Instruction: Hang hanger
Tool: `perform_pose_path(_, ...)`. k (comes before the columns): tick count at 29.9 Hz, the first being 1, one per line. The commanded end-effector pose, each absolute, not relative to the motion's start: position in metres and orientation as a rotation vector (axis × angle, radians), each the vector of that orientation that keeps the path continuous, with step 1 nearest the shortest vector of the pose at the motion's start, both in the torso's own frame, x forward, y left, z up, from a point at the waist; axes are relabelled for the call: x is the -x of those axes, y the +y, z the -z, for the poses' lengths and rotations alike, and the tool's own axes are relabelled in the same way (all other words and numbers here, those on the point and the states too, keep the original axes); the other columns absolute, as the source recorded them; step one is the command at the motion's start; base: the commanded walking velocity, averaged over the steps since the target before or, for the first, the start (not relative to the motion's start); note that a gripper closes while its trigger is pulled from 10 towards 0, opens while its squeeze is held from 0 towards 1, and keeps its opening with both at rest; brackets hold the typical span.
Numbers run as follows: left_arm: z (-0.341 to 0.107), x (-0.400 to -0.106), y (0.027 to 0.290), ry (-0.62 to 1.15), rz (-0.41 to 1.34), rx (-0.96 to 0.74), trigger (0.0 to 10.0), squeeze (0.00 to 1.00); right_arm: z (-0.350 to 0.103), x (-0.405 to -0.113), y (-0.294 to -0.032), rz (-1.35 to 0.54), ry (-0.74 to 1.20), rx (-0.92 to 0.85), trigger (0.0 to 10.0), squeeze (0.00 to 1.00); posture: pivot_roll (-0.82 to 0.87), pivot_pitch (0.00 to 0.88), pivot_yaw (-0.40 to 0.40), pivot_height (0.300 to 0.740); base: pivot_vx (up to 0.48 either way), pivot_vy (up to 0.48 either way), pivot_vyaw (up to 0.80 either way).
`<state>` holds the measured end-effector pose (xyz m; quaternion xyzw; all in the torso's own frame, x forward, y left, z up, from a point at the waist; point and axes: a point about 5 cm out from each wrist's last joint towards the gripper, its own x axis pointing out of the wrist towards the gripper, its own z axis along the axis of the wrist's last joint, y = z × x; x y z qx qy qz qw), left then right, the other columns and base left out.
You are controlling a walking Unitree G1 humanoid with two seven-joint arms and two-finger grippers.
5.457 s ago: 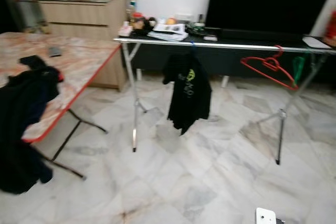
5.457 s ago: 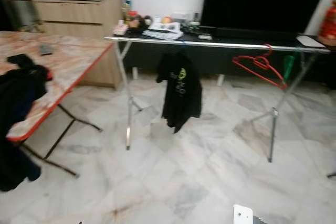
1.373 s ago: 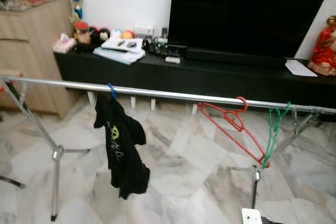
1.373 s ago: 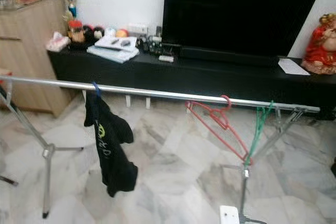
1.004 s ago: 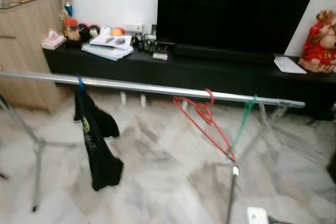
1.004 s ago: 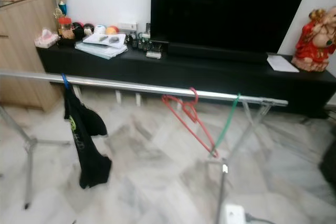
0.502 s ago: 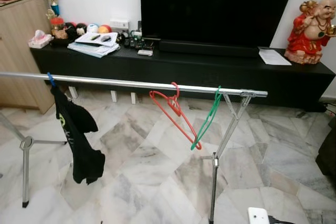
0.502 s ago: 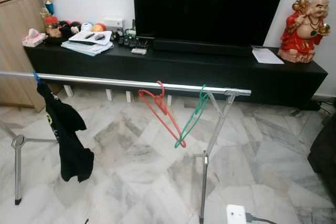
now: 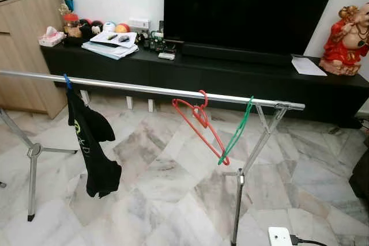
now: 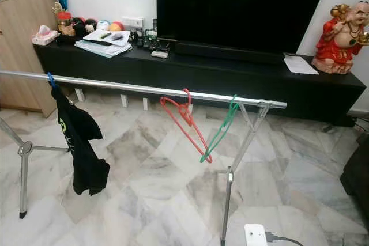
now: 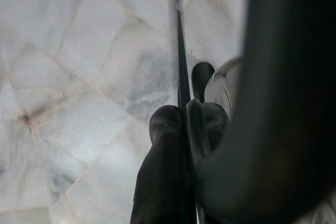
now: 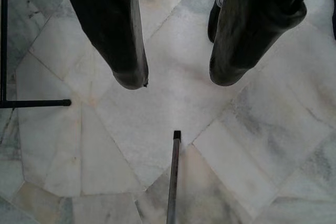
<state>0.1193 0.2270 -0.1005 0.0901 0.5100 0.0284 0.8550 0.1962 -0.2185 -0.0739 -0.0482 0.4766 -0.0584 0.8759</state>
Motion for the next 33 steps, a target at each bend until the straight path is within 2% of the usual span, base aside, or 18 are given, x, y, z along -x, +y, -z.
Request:
perform_pose_path(1,0.103,-0.126,0.202,1.066,-0.014,-0.138,10.0,0.00,0.072,-0.199,-0.222,0.123,0.993,0.108,10.0,0.00,0.12,0.000,-0.097,0.740,0.000,0.000,0.00)
perform_pose_path(3,0.103,-0.129,0.198,1.058,-0.009,-0.128,10.0,0.00,0.072,-0.199,-0.222,0.122,0.993,0.109,10.0,0.00,0.12,0.000,-0.097,0.740,0.000,0.000,0.00)
perform_pose_path(5,0.101,-0.142,0.181,1.021,0.013,-0.094,10.0,0.00,0.071,-0.200,-0.222,0.122,0.990,0.108,10.0,0.00,0.12,0.000,-0.096,0.740,0.000,0.000,0.00)
perform_pose_path(9,0.098,-0.152,0.163,0.992,0.029,-0.088,10.0,0.00,0.071,-0.200,-0.221,0.124,0.988,0.106,10.0,0.00,0.12,0.000,-0.095,0.740,0.000,0.000,0.00)
perform_pose_path(15,0.095,-0.161,0.153,0.952,0.029,-0.073,10.0,0.00,0.071,-0.200,-0.221,0.126,0.987,0.105,10.0,0.00,0.12,0.000,-0.097,0.740,0.000,0.000,0.00)
perform_pose_path(20,0.092,-0.170,0.131,0.953,0.071,-0.064,10.0,0.00,0.071,-0.201,-0.221,0.121,0.986,0.107,10.0,0.00,0.12,0.000,-0.096,0.740,0.000,0.000,0.00)
perform_pose_path(28,0.087,-0.179,0.100,0.964,0.095,-0.078,10.0,0.00,0.071,-0.200,-0.221,0.119,0.988,0.108,10.0,0.00,0.13,0.000,-0.098,0.740,0.000,0.000,0.00)
perform_pose_path(33,0.082,-0.188,0.090,0.964,0.085,-0.153,10.0,0.00,0.071,-0.201,-0.221,0.116,0.988,0.111,10.0,0.00,0.13,0.000,-0.097,0.740,0.000,0.000,0.00)
